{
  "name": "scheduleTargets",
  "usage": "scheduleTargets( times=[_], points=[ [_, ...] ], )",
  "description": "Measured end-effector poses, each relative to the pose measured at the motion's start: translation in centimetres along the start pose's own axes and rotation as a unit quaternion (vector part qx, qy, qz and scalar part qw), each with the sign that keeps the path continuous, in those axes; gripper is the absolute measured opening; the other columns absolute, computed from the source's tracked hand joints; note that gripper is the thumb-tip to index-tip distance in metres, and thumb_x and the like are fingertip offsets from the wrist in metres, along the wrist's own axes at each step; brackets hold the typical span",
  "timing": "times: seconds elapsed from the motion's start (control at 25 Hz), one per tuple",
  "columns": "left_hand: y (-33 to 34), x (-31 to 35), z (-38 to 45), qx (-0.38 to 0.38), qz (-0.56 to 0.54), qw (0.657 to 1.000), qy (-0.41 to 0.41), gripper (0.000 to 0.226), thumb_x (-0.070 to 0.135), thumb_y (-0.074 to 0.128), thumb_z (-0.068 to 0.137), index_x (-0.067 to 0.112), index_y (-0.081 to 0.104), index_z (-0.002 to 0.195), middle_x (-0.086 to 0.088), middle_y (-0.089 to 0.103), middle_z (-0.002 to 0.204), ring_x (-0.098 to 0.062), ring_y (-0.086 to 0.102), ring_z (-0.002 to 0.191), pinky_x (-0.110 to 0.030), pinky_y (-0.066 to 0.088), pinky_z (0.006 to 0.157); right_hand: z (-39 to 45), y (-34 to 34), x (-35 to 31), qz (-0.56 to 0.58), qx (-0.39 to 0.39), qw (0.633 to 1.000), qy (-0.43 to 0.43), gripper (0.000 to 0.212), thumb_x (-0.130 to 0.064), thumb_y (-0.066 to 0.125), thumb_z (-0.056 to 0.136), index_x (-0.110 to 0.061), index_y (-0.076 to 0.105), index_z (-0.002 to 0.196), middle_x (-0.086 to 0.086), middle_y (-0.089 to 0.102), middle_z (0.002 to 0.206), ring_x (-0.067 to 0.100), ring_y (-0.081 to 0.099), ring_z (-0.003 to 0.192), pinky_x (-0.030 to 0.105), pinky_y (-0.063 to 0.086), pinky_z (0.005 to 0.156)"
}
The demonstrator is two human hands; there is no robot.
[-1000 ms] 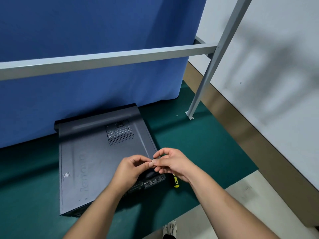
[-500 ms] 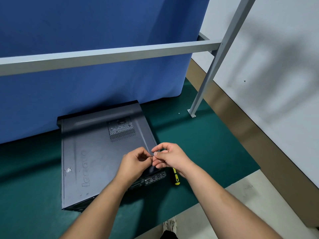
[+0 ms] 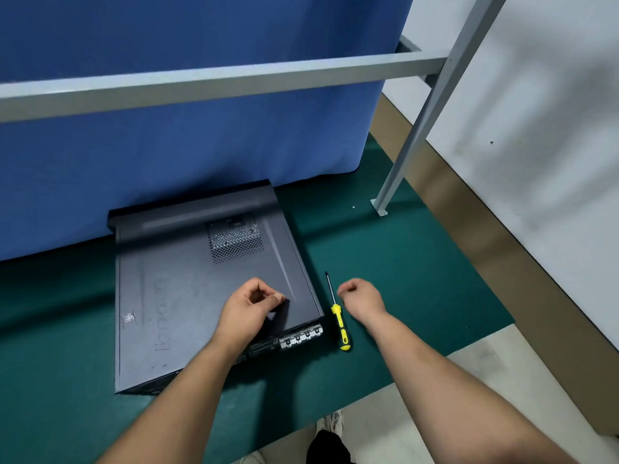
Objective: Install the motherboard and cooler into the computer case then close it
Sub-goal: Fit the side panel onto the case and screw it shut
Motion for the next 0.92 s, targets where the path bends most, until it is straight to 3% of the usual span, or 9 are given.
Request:
scheduleTargets(
  times=[0.08, 0.16, 0.36, 0.52, 0.64, 0.76, 0.92],
  points=[
    [-0.1, -0.1, 0.3, -0.005, -0.010, 1.000, -0.003, 0.010, 0.009, 0.074, 0.091, 0.004, 0.066, 0.088, -0.005, 0.078, 0.086, -0.011, 0.069, 0.070, -0.021, 0.051, 0.059, 1.2, 2.3, 3.4, -0.117, -0.038, 0.991, 0.046, 0.007, -0.023, 0.061, 0.096, -0.019, 0.066, 0.099, 0.003, 0.070, 0.113, 0.023, 0.062, 0.102, 0.027, 0.048, 0.083],
    [0.0, -0.2, 0.3, -0.007, -0.010, 1.000, -0.007, 0.010, 0.009, 0.074, 0.091, 0.005, 0.066, 0.088, -0.003, 0.078, 0.086, -0.010, 0.069, 0.070, -0.026, 0.052, 0.062, 1.8, 4.2, 5.2, -0.162, -0.058, 0.983, 0.070, 0.020, -0.031, 0.066, 0.094, -0.015, 0.063, 0.106, 0.007, 0.068, 0.115, 0.027, 0.064, 0.102, 0.028, 0.050, 0.078],
    [0.2, -0.3, 0.2, 0.006, -0.009, 1.000, -0.003, 0.009, 0.010, 0.075, 0.090, 0.007, 0.068, 0.087, -0.005, 0.077, 0.086, -0.011, 0.067, 0.070, -0.034, 0.050, 0.070, 2.1, 5.6, 6.5, -0.199, 0.000, 0.977, 0.071, 0.026, -0.031, 0.065, 0.095, -0.010, 0.062, 0.111, 0.012, 0.066, 0.114, 0.033, 0.066, 0.102, 0.040, 0.060, 0.082],
    [0.0, -0.4, 0.3, 0.004, -0.028, 0.999, -0.019, 0.007, 0.008, 0.074, 0.089, 0.010, 0.069, 0.085, -0.003, 0.078, 0.087, -0.014, 0.071, 0.077, -0.033, 0.053, 0.073, 1.3, 4.2, 5.8, -0.144, 0.014, 0.988, 0.056, 0.016, -0.030, 0.062, 0.095, -0.014, 0.064, 0.098, 0.009, 0.068, 0.103, 0.033, 0.068, 0.094, 0.044, 0.061, 0.081],
    [-0.3, -0.1, 0.1, 0.038, -0.134, 0.990, -0.034, 0.012, -0.002, 0.065, 0.090, 0.009, 0.066, 0.083, -0.011, 0.077, 0.088, -0.019, 0.070, 0.080, -0.031, 0.053, 0.077, -1.2, 0.8, 2.3, -0.026, 0.068, 0.996, -0.049, 0.007, -0.027, 0.061, 0.097, -0.020, 0.061, 0.095, 0.003, 0.068, 0.098, 0.025, 0.069, 0.090, 0.037, 0.058, 0.078],
    [0.6, 0.0, -1.3, 0.044, -0.343, 0.935, -0.076, 0.017, -0.003, 0.061, 0.092, 0.012, 0.062, 0.085, -0.018, 0.076, 0.094, -0.028, 0.074, 0.091, -0.029, 0.060, 0.076, -6.3, -1.2, -0.8, 0.127, -0.003, 0.978, -0.166, 0.009, -0.021, 0.060, 0.099, -0.029, 0.064, 0.096, 0.005, 0.066, 0.097, 0.014, 0.072, 0.071, 0.020, 0.054, 0.061],
    [2.4, -0.1, -3.7, 0.011, -0.597, 0.787, -0.158, 0.008, -0.001, 0.060, 0.086, 0.006, 0.061, 0.090, -0.020, 0.074, 0.111, -0.034, 0.075, 0.101, -0.042, 0.062, 0.084, -11.9, -1.6, -2.3, 0.060, -0.088, 0.951, -0.289, 0.015, -0.016, 0.064, 0.099, -0.027, 0.071, 0.105, -0.013, 0.063, 0.091, 0.012, 0.066, 0.062, 0.020, 0.049, 0.063]
  ],
)
Point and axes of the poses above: each hand's wrist, its own z-axis towards the middle knuckle, its own y-axis out of the palm, x = y × z, the point moved 7 cm from there along z, towards the middle knuckle
